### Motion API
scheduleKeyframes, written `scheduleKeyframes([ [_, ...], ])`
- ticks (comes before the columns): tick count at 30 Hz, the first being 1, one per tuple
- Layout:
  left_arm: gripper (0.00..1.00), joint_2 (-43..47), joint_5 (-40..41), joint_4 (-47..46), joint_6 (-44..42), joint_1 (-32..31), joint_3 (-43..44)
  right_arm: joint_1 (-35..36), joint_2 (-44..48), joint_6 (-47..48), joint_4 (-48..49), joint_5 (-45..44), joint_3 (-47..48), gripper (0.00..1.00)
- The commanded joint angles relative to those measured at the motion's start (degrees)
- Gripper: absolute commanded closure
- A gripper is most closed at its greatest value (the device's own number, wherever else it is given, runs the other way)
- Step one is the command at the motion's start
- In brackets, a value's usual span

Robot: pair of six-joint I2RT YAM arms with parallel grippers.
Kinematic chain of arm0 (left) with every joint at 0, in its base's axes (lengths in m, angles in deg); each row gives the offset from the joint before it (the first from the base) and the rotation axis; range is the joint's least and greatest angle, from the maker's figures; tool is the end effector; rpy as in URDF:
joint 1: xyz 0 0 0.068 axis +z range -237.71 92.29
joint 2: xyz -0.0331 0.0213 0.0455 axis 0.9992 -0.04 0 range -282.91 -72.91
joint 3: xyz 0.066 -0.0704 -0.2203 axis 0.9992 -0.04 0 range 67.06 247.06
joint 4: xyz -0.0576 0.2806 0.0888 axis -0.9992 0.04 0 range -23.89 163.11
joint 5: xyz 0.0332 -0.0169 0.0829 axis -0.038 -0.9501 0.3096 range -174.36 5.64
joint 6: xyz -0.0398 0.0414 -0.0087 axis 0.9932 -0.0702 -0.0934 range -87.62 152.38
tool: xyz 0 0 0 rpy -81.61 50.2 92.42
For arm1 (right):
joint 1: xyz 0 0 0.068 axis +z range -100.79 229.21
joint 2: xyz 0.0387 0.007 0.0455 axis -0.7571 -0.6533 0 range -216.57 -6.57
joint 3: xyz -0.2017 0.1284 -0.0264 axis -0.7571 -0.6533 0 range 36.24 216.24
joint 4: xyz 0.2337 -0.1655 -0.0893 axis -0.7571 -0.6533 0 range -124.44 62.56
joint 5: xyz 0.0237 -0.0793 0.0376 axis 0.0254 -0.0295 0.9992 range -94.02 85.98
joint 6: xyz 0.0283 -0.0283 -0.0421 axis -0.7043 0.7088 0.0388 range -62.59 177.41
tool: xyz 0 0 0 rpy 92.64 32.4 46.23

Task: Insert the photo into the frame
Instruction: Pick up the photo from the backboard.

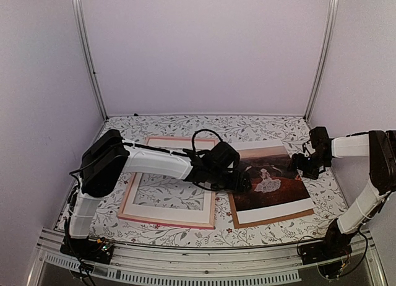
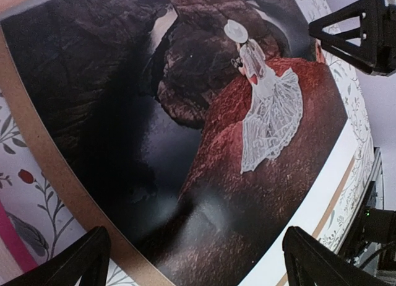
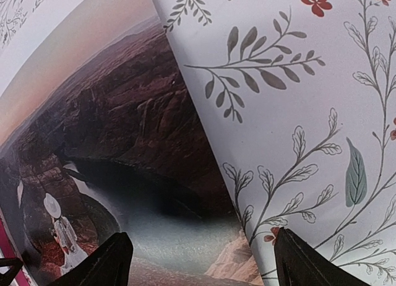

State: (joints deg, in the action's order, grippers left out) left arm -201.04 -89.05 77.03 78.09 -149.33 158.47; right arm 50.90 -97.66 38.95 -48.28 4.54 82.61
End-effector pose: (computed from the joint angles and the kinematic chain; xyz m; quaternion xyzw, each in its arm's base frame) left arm 0.2371 -0.4458 0.0867 0.1437 0.9206 -0.3134 0.1832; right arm 0.3169 0.0156 0.0807 0.1265 0.9665 0.1087 0.1950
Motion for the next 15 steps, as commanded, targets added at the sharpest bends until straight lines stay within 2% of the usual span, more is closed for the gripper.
scheduleKeyframes([
  [1,0.01,-2.06,0.21,0.97,1.7,-0.78,1.98,-0.29,-0.27,0.7,1.74,1.7,-0.96,0.18],
  [15,0.02,-3.83,-2.19,-1.75,3.0,-0.69,2.1,-0.29,-0.9,0.3,3.43,4.8,-2.99,0.19],
])
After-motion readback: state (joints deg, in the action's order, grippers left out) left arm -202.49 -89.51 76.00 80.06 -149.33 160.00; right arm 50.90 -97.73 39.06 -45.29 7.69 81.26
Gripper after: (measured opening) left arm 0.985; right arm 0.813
